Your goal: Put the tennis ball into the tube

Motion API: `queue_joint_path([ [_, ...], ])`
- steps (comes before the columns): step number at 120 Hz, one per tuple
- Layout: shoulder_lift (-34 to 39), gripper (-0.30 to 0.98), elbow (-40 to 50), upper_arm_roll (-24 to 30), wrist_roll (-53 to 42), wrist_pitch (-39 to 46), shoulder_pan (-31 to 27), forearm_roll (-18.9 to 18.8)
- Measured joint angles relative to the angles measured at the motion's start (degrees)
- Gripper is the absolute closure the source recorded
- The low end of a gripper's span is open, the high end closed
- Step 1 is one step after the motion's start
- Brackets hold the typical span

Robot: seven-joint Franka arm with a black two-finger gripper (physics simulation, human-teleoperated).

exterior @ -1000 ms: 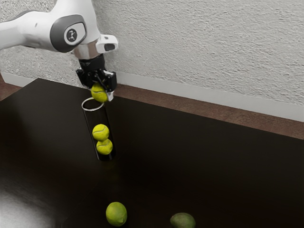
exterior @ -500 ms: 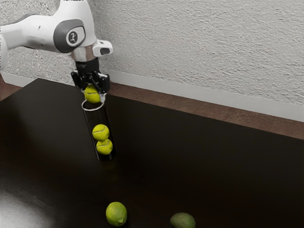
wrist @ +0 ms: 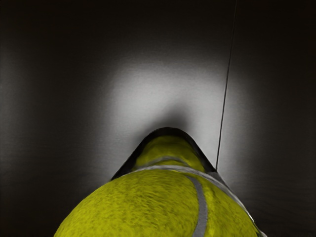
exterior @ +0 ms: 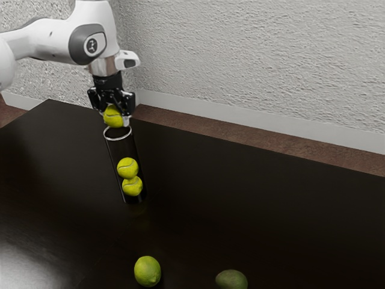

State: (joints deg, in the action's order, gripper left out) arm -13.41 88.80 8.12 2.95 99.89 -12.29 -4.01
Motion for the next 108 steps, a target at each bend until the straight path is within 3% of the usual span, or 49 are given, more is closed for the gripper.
queue_joint_path([
  [28, 1.1, 0.32, 1.6, 0.1, -0.1, -0.4, -0.1, 0.1],
  [47, 1.1, 0.16, 1.7, 0.1, -0.1, -0.5, 0.0, 0.2],
  [68, 2.4, 0.07, 2.4, 0.2, -0.3, -0.4, 0.3, 0.2],
  [90, 15.6, 0.03, 5.1, 3.0, -0.3, -1.8, 0.1, 2.0],
  [96, 17.0, 0.02, 4.9, 2.1, -0.2, -2.9, 2.2, 2.6],
  [108, 16.8, 0.02, 3.1, -9.5, -0.2, -4.6, 14.8, 3.0],
])
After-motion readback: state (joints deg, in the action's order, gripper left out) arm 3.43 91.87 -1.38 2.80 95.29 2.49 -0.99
